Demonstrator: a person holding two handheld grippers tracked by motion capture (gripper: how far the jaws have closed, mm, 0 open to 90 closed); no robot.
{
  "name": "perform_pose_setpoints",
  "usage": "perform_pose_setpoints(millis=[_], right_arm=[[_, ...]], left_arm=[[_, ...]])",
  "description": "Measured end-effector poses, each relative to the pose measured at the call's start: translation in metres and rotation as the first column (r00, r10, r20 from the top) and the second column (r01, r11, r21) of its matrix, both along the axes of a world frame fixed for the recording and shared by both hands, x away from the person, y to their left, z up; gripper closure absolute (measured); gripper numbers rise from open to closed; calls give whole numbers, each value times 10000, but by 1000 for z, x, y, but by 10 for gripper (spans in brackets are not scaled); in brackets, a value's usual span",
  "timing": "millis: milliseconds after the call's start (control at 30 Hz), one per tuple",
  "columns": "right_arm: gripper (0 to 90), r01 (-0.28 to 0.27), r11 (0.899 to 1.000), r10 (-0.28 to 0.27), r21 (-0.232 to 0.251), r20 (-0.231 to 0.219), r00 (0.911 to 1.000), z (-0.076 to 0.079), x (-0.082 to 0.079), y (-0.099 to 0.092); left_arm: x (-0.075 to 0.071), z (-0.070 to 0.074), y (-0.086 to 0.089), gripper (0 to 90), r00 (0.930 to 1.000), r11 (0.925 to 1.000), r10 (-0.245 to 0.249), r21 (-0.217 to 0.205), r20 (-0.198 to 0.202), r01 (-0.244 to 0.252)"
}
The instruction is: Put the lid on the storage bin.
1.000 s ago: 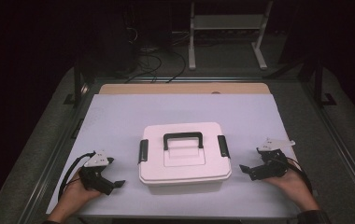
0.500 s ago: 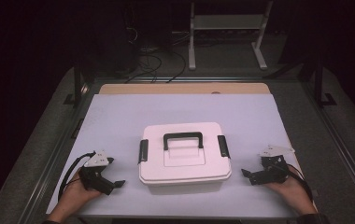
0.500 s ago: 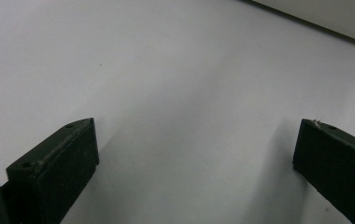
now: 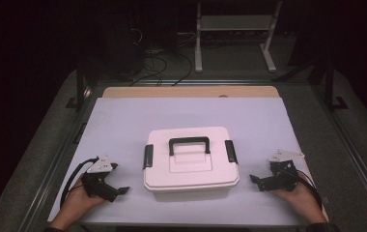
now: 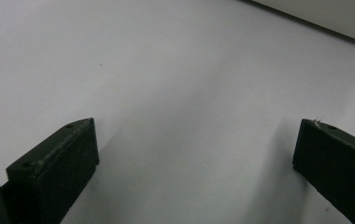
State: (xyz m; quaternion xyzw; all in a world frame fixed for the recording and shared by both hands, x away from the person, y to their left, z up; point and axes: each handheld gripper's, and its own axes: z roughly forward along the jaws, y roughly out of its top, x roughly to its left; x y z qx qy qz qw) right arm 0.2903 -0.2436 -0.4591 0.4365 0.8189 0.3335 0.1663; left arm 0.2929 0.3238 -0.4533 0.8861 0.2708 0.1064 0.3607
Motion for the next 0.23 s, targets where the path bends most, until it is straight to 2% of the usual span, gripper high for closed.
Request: perform_pose_setpoints(millis=[233], right_arm=[[19,-14,10000,14,-13,9,10000,0,0,0]], left_arm=[[0,0,0,0,10000,10000,-9,25,1,9]])
